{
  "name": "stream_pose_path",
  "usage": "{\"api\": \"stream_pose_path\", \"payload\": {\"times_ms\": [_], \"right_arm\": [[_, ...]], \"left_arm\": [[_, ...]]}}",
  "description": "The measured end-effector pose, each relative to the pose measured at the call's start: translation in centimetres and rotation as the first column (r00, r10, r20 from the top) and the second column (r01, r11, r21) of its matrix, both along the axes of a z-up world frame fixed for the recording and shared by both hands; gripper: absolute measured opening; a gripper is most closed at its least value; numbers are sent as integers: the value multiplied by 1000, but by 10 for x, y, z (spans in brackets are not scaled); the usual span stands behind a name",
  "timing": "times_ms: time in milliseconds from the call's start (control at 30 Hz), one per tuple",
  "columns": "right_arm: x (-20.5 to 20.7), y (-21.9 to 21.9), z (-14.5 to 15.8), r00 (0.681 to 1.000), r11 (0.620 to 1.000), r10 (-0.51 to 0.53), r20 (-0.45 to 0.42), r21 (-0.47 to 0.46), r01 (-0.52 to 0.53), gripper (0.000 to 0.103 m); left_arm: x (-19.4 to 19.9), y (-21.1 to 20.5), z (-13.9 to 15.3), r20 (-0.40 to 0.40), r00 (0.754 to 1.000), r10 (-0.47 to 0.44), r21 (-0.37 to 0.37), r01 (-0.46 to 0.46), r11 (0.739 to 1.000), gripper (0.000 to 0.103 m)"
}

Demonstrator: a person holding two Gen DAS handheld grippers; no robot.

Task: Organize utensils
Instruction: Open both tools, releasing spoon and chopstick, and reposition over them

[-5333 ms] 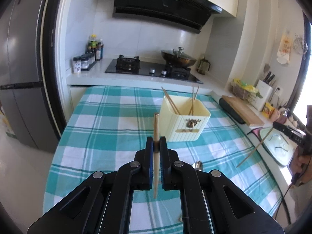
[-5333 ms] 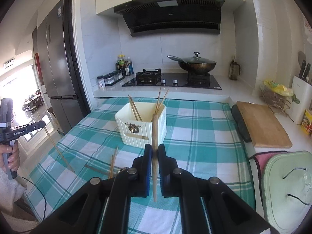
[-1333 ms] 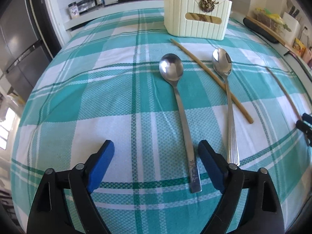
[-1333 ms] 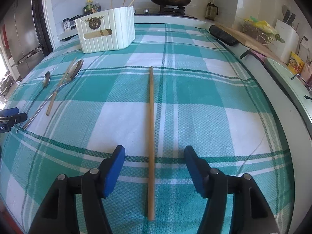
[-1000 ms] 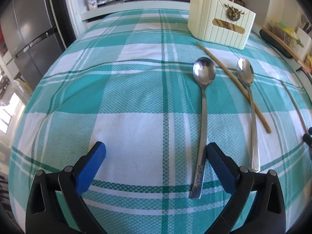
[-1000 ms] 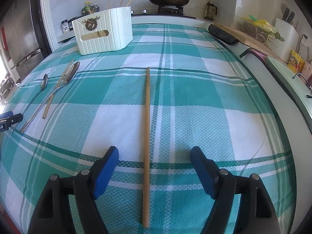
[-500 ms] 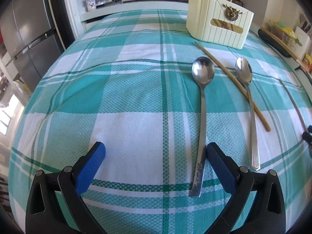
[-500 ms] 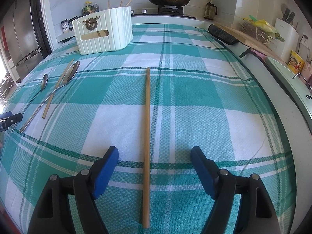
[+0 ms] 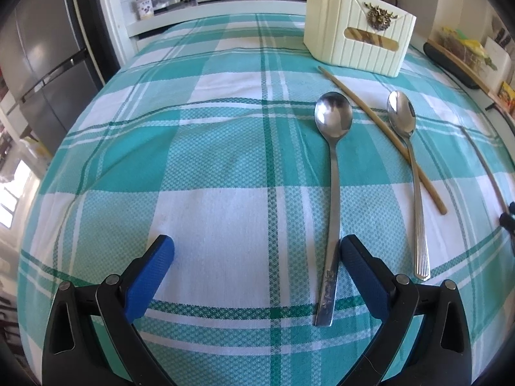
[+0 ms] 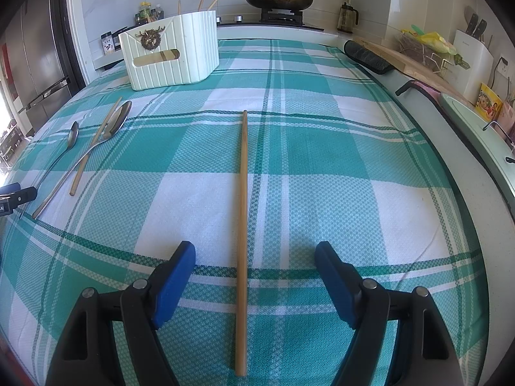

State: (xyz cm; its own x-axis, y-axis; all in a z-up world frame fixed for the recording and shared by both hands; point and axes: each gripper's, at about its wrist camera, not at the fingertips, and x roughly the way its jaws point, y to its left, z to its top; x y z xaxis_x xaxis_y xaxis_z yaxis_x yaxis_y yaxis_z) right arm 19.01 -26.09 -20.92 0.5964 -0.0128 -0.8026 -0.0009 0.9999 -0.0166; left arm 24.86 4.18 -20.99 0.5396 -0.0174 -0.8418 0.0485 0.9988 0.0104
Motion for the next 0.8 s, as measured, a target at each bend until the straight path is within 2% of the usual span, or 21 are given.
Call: {"api": "stream_pose_path", "payload": {"times_ms": [100, 167, 233, 400, 533, 667, 800], "right_arm": [[1, 0, 1, 1000, 1000, 17, -14, 0, -17, 79], [5, -2, 4, 994, 998, 58, -90, 1, -58, 79], [12, -7, 8, 981, 996, 90, -169, 22, -88, 78], [38, -19, 16, 955, 991, 130, -268, 67, -116, 78], [64, -16, 15, 939, 985, 161, -303, 108, -134, 77], [87, -9, 10, 931, 986, 163, -326, 73, -147, 65], [107, -3, 8, 935, 987, 163, -316, 45, -157, 63]], "left_arm": [[3, 5, 2, -59, 997, -52, -14, 51, 999, 102], [7, 9, 6, -94, 990, -105, -26, 103, 994, 102], [12, 13, 14, -86, 987, -137, -46, 133, 990, 102], [41, 2, 27, -98, 968, -229, -127, 216, 968, 102], [69, -14, 24, -118, 960, -255, -92, 245, 965, 99], [91, -26, 15, -157, 952, -264, -82, 254, 964, 88], [105, -40, 7, -160, 954, -254, -23, 253, 967, 86]]}}
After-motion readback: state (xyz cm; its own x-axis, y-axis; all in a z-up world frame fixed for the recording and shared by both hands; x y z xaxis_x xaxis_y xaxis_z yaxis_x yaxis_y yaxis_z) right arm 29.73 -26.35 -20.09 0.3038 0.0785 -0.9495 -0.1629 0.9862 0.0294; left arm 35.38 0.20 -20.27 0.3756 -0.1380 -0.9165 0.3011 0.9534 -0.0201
